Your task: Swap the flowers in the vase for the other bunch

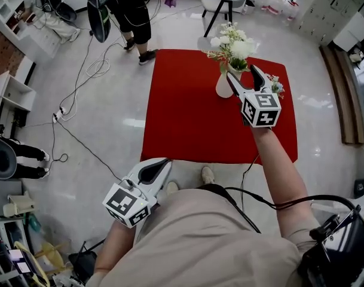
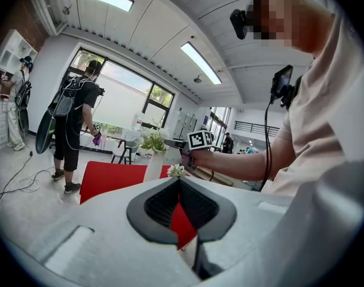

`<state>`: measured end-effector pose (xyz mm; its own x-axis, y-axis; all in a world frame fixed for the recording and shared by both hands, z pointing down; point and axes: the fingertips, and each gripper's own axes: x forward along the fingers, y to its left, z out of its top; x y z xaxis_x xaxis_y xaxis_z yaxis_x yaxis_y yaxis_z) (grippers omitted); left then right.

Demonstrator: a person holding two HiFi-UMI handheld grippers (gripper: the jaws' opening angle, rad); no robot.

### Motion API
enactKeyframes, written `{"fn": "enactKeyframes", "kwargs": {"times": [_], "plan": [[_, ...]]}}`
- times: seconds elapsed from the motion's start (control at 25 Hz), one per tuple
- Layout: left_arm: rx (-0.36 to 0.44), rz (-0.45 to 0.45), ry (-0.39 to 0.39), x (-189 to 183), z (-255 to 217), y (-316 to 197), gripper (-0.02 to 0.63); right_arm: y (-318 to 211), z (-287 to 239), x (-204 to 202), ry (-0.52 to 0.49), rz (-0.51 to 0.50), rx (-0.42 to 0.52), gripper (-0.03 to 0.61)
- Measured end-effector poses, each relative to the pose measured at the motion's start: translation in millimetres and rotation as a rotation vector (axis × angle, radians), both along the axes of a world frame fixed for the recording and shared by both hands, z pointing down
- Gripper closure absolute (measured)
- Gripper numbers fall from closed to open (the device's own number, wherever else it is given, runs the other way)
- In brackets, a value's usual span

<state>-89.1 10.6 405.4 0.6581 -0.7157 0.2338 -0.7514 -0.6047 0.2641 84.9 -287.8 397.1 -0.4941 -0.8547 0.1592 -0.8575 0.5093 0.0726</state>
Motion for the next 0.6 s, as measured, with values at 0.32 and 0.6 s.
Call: {"fn": "enactKeyframes", "kwargs": {"times": [0.32,0.6], "plan": [[0.007,0.054,0.005,-10.3,3.5,11.6,0.606,50.6,2.1,1.8,-0.01,0.021,-0.026,0.247],[0.01,0.122,0.009,-16.6,5.5,25.7,0.606,122.3,25.7,4.4,-0.004,0.051,-0.085,0.429]]}}
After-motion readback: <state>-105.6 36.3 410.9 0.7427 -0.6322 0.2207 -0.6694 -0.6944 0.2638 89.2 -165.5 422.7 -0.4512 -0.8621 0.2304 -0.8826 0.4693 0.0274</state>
